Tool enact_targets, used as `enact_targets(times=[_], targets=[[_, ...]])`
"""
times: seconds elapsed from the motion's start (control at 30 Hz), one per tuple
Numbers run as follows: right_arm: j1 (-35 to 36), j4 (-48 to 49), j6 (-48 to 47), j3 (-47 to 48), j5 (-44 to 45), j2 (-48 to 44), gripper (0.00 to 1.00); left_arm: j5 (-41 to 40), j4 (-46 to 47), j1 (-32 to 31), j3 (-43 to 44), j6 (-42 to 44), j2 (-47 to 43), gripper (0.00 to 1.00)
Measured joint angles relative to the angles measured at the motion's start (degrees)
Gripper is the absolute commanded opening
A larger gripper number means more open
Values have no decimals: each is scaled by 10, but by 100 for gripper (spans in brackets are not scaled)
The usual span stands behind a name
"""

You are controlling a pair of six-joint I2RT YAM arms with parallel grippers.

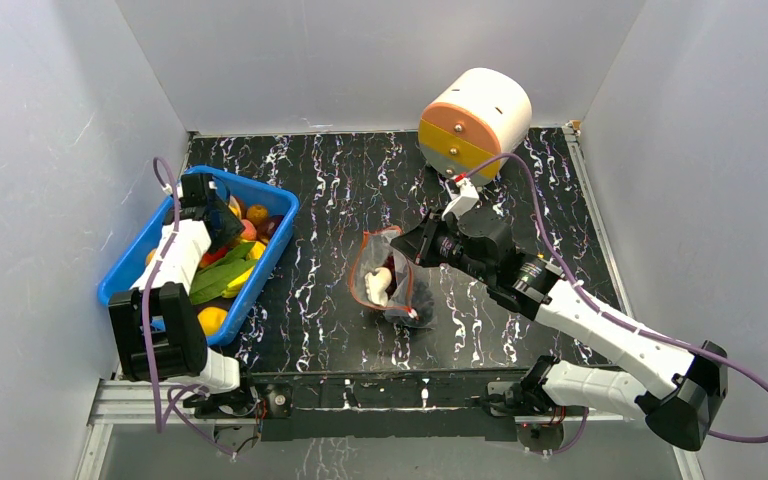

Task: Place the food in the zip-top bag and seal the zipper
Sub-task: Pick up the fake fruit from the bin.

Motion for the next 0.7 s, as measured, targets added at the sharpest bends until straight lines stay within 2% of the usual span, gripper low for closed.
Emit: enact_targets(times=[0.33, 0.53, 0.63, 0.7], targets=[[0, 1, 1, 0, 0, 0, 0, 26, 36, 6, -3, 0, 1, 47], [0, 1, 0, 0, 0, 0, 0, 30, 37, 6, -3, 0, 38, 46], [0, 1, 0, 0, 0, 0, 0, 34, 36, 6, -7, 0, 45, 40], [0, 1, 0, 0, 0, 0, 0, 34, 37, 6, -7, 1, 45, 33]])
